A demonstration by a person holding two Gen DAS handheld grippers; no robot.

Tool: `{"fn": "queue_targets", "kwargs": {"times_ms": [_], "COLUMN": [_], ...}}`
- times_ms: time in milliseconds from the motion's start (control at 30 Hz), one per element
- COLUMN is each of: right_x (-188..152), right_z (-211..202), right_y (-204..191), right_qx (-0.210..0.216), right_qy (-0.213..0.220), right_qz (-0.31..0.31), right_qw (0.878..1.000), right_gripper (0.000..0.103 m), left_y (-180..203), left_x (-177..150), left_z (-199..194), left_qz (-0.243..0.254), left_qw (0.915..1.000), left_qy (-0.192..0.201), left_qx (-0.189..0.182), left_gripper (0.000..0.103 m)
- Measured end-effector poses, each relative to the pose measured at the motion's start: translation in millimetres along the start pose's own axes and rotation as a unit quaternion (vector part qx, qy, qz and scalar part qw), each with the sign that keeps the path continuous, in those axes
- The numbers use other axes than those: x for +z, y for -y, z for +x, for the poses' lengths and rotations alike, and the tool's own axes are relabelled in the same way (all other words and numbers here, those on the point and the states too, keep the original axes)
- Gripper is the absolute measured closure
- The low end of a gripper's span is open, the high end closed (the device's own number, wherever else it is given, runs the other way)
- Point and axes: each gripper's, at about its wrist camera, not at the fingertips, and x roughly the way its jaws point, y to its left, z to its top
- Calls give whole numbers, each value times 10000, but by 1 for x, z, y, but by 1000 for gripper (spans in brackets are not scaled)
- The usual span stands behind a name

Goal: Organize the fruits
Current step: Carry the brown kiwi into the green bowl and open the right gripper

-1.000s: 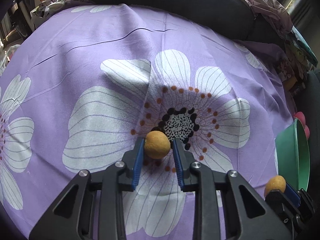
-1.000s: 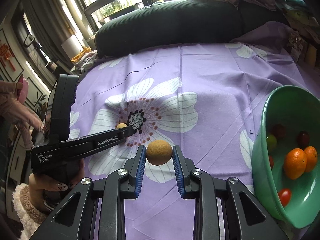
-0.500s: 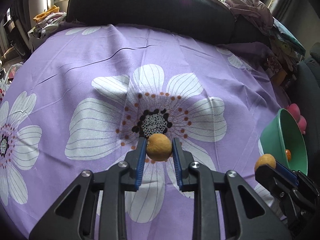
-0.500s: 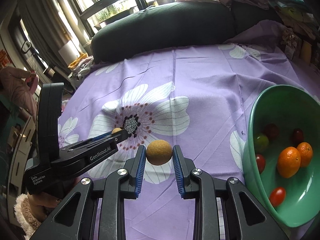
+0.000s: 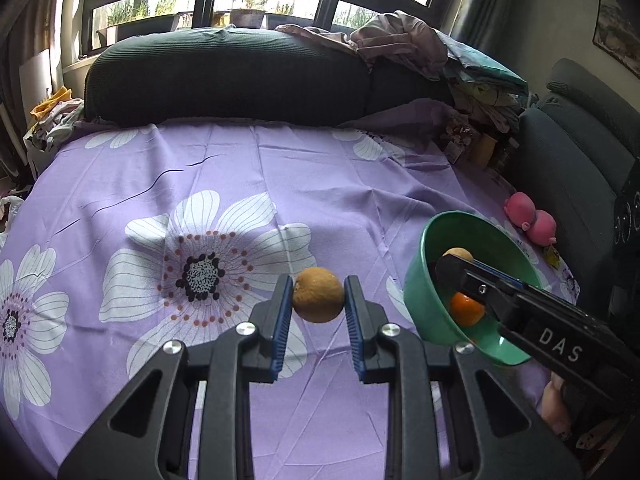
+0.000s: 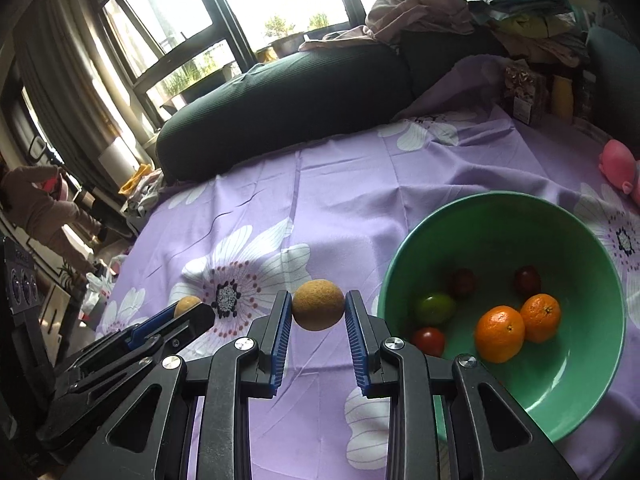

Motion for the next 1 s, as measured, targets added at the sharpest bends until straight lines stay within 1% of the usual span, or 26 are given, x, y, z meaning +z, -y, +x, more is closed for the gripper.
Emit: {"fn": "queue_targets", "kwargs": {"times_ms": [133, 267, 433, 567, 667, 767, 833, 867, 900, 933, 967, 1000], "right_x": [5, 8, 7, 6, 6, 5, 6, 6, 6, 6, 6, 6], "right_z": [-16, -27, -30, -31, -30, -31, -33, -34, -35, -36, -38, -39], "right_y": [25, 53, 82, 103, 109, 111, 111, 112, 112, 112, 113, 114], "right_qx": [-184, -372, -818, -831, -922, -929, -900, -898, -907, -930, -960, -996], "right_qy": [248, 364, 368, 279, 201, 163, 183, 184, 187, 200, 227, 255], "right_qz": [270, 612, 859, 1056, 1111, 1149, 1140, 1157, 1168, 1174, 1192, 1212], "right_qw": [9992, 9968, 9923, 9905, 9893, 9889, 9892, 9890, 9888, 9885, 9880, 9873], "right_gripper": [74, 74, 74, 74, 74, 74, 74, 73, 70, 62, 56, 55], "left_y": [31, 61, 91, 106, 114, 119, 121, 122, 123, 123, 123, 123], "left_x": [3, 2, -4, -8, -11, -12, -12, -12, -12, -12, -12, -11], "left_z": [4, 21, 41, 55, 61, 62, 61, 60, 58, 56, 53, 50], "left_qz": [156, 298, 511, 578, 698, 737, 786, 805, 819, 810, 794, 778], "left_qw": [9995, 9982, 9966, 9950, 9941, 9931, 9925, 9924, 9923, 9924, 9927, 9930], "left_qy": [122, -67, -272, -462, -518, -544, -571, -570, -567, -561, -548, -522], "left_qx": [-242, -519, -589, -673, -655, -730, -738, -741, -739, -738, -729, -717], "left_gripper": [77, 77, 77, 77, 77, 77, 72, 64, 54, 50, 44, 42]}}
